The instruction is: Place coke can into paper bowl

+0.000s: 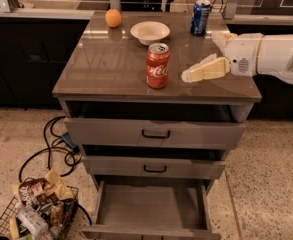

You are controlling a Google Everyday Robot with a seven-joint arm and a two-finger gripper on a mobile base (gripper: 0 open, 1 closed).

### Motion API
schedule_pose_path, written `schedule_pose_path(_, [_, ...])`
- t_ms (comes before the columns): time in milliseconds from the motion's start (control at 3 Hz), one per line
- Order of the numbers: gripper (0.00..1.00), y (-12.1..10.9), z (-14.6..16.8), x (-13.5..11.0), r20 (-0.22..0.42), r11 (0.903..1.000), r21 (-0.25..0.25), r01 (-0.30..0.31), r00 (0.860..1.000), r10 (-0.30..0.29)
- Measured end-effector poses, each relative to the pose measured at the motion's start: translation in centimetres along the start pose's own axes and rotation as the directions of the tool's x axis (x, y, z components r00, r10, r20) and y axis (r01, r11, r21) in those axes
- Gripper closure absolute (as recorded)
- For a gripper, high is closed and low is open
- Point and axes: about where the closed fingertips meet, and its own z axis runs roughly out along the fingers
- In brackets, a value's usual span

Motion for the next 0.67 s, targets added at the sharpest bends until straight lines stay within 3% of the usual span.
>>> schedule_pose_path(333, [0.00,-0.1,4.2,0.9,0.095,0.9987,-0.043,-0.029,0.995,0.033])
schedule_pose_path(667, [0.00,0.1,6.1,1.2,0.161,0.9975,-0.062,-0.034,0.986,0.043])
